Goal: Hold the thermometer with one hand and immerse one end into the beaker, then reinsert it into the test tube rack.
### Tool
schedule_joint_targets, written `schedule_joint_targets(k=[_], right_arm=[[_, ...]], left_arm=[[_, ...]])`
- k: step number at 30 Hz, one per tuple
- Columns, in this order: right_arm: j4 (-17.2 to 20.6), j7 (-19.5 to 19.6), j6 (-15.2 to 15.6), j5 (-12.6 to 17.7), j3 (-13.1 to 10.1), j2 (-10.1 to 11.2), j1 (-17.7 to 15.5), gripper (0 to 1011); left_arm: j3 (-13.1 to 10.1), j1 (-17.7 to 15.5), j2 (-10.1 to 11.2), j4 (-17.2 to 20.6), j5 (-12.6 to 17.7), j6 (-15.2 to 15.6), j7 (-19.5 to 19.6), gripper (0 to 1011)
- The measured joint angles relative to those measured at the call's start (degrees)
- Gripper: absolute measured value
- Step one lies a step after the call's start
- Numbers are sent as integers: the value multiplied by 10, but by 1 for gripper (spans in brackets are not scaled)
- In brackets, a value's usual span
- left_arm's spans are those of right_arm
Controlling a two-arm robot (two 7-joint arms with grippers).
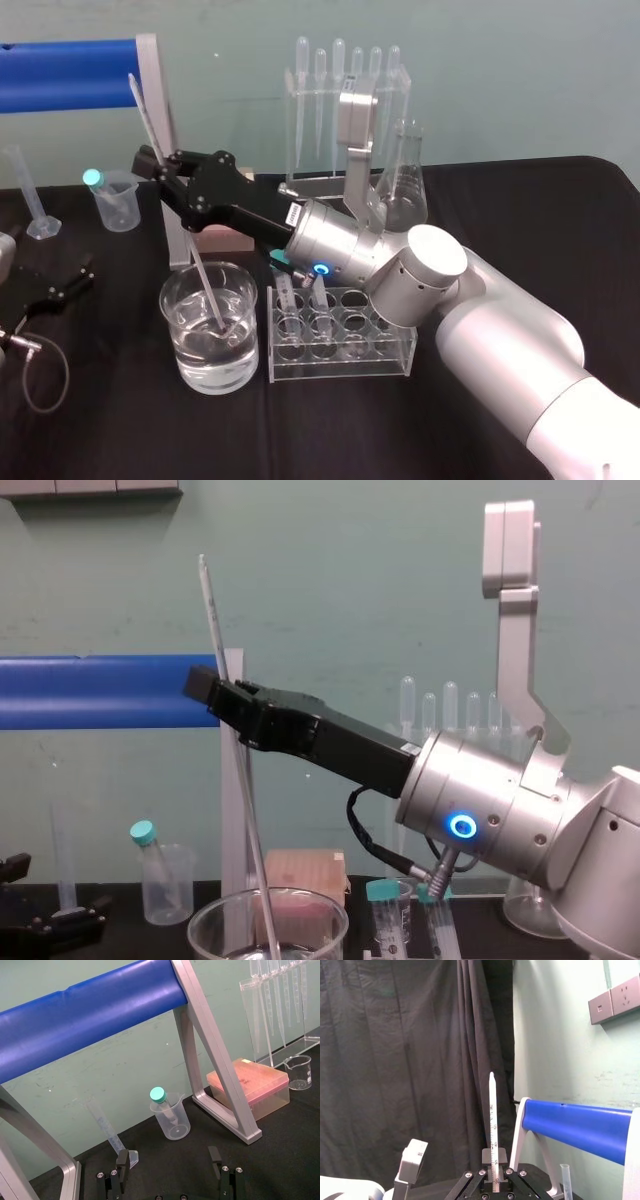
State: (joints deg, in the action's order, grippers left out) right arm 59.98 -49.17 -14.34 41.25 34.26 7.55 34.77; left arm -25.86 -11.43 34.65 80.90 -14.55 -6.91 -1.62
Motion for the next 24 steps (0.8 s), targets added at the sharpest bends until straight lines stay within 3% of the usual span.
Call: schedule_joint_targets(k=[16,24], right_arm=[[-24,-11,-3,5,-13,-14,-2,56],[-31,-25,-19,10,-19,-17,-7,56]], left_arm=[[0,0,0,0,0,0,0,1008],[0,0,0,0,0,0,0,1008]])
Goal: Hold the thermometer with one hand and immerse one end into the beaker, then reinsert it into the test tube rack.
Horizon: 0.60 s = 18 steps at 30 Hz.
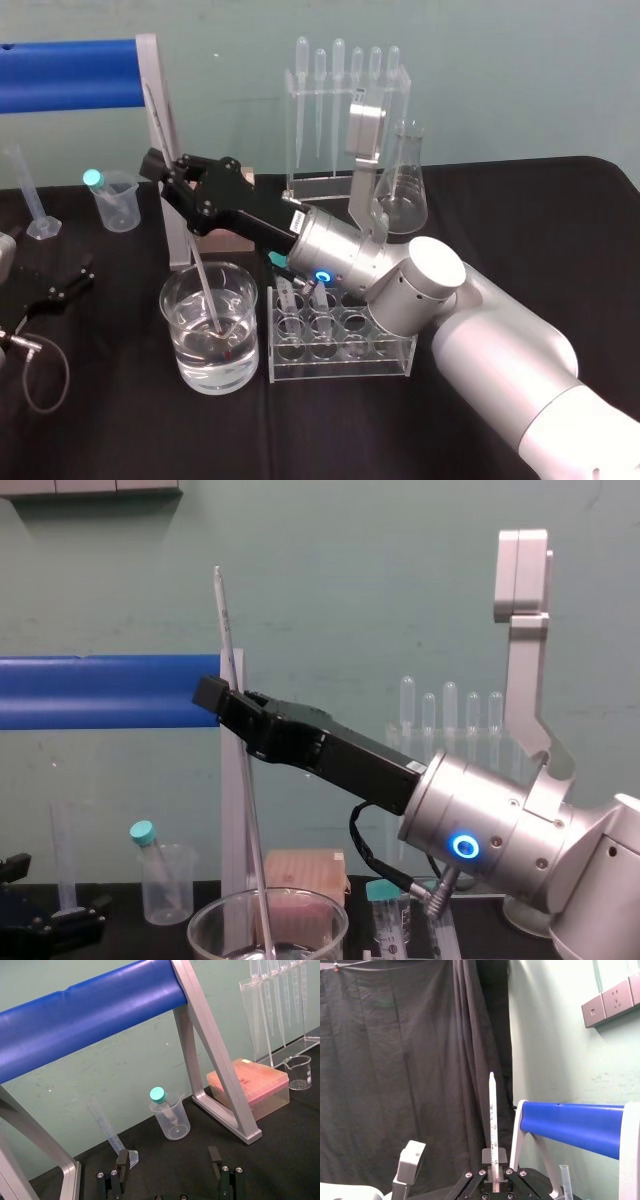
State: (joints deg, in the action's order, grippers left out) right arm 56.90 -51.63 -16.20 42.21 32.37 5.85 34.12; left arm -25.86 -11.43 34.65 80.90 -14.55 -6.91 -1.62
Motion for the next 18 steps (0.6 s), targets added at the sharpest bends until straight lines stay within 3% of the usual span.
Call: schedule_joint_targets(k=[18], right_arm=[[-5,-20,-14,1,-7,0,-3,56]], left_arm=[[0,0,0,0,0,0,0,1008]])
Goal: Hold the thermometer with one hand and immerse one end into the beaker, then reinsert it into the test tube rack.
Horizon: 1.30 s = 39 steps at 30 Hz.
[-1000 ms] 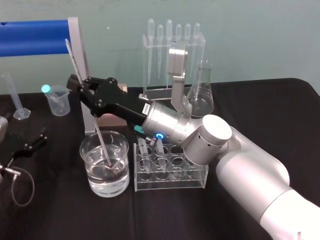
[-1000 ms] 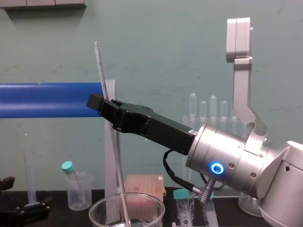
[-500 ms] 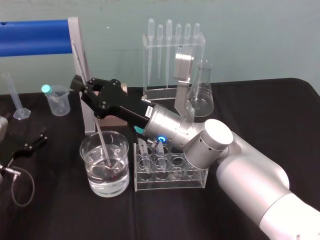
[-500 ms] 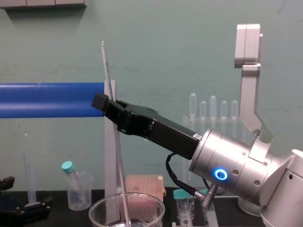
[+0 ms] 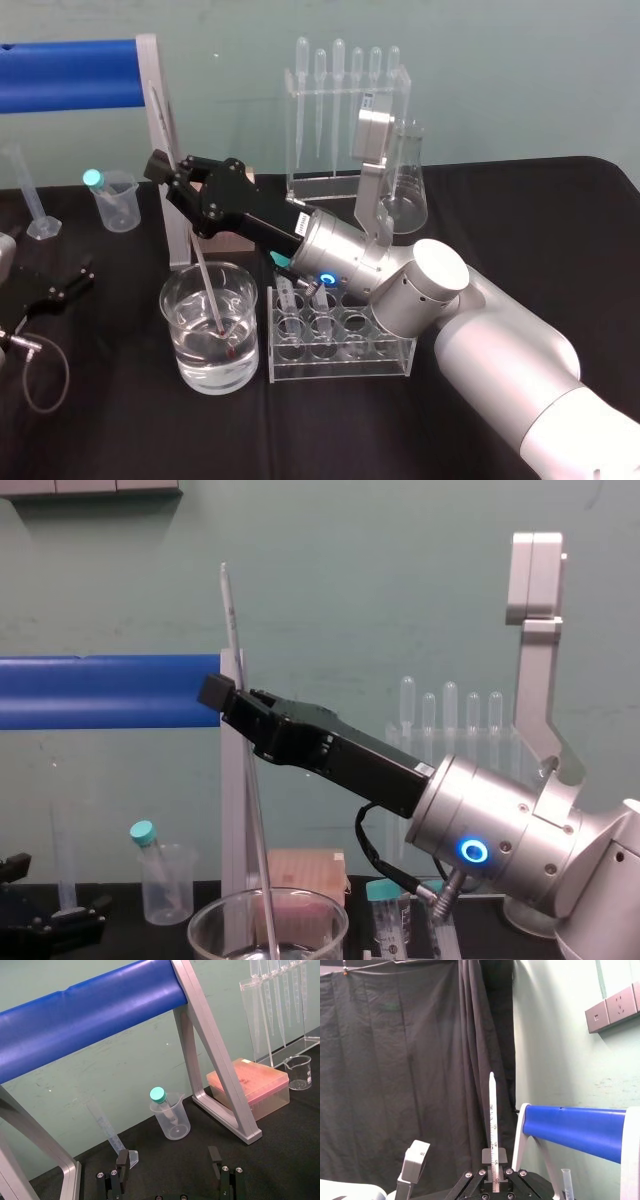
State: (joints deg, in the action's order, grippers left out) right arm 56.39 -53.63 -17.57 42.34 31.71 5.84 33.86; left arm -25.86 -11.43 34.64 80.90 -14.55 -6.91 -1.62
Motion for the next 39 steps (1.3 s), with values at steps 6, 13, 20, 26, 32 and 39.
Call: schedule_joint_targets(k=[6,13,20,26,32,39], right_arm=[[0,0,0,0,0,0,0,56],[1,0,0,0,0,0,0,56],[1,0,0,0,1,0,0,56],[1,1,0,-1,1,0,0,57],[1,1,0,-1,1,0,0,56],[1,1,0,-1,1,0,0,56]], left_arm=[[0,0,0,0,0,0,0,1008],[0,0,0,0,0,0,0,1008],[0,0,0,0,0,0,0,1008],[0,0,0,0,0,0,0,1008],[0,0,0,0,0,0,0,1008],[0,0,0,0,0,0,0,1008]])
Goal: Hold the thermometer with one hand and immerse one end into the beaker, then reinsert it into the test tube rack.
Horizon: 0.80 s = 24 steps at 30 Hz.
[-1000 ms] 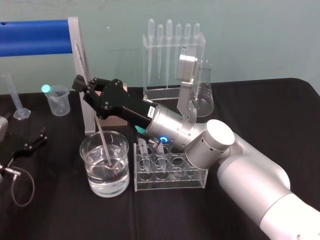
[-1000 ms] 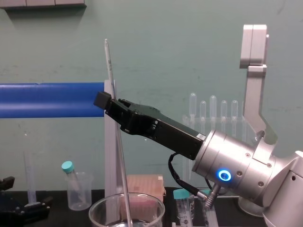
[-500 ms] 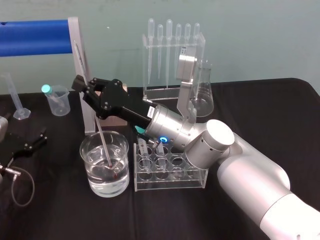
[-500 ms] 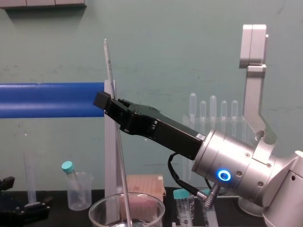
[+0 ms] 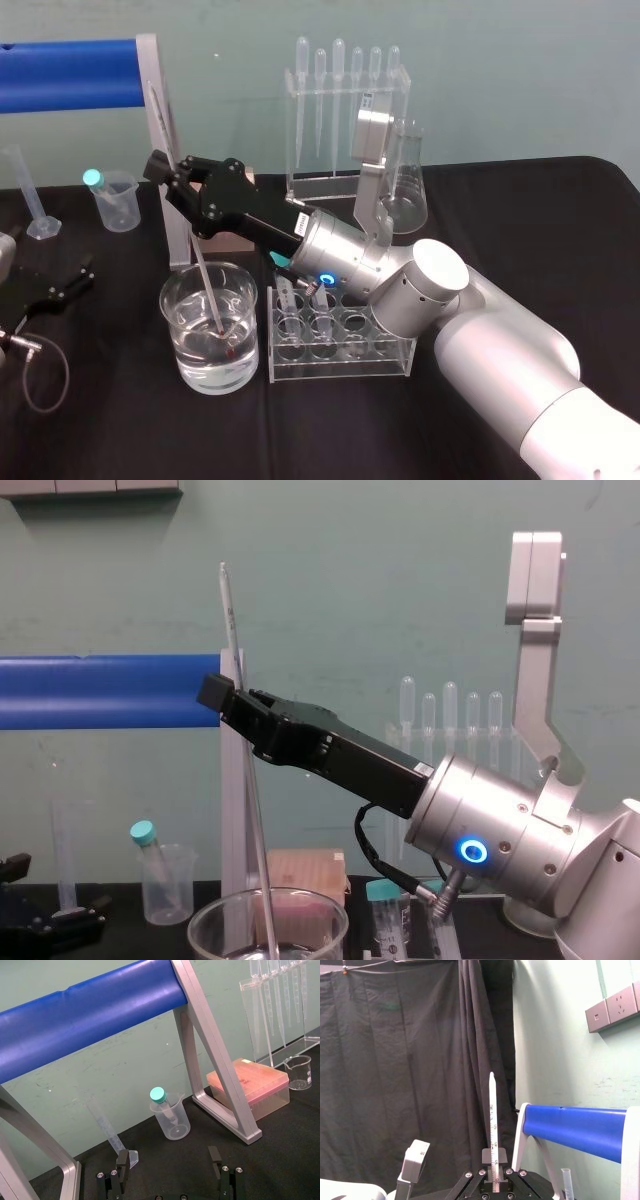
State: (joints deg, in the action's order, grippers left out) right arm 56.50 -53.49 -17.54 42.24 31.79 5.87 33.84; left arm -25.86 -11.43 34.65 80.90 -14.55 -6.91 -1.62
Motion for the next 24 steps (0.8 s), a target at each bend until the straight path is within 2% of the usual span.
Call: schedule_joint_targets(k=[24], right_arm=[[0,0,0,0,0,0,0,56]], left_arm=[[0,0,0,0,0,0,0,1008]])
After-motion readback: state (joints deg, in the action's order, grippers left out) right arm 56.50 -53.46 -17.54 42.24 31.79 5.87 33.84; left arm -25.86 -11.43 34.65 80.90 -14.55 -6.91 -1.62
